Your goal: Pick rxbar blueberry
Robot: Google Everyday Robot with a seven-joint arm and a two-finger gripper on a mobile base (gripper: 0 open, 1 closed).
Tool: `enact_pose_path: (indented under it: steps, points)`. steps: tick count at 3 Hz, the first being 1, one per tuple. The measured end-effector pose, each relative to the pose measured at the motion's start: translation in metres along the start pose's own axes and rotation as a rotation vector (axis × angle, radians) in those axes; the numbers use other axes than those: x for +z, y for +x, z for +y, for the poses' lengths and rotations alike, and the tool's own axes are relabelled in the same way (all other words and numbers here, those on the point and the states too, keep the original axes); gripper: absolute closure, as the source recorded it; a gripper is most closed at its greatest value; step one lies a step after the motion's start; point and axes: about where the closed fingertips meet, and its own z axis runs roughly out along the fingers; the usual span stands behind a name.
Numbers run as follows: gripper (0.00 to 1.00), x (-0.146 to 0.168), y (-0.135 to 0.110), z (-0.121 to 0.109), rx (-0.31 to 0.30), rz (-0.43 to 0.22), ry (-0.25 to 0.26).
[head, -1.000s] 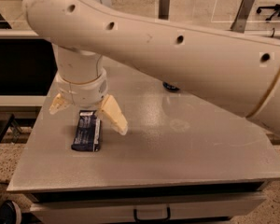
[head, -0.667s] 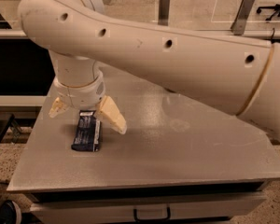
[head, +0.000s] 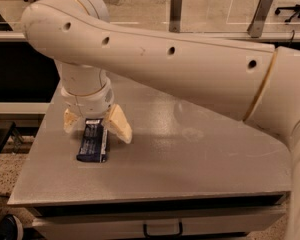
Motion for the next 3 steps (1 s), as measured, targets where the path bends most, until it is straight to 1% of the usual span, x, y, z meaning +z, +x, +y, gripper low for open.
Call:
enact_pose_path:
  steps: [1,3]
  points:
    - [0.43,0.000,0.004,0.000,-0.004,0.006,-0.007]
    - [0.88,-0.017,0.007,0.004,0.038,-0.004,0.004]
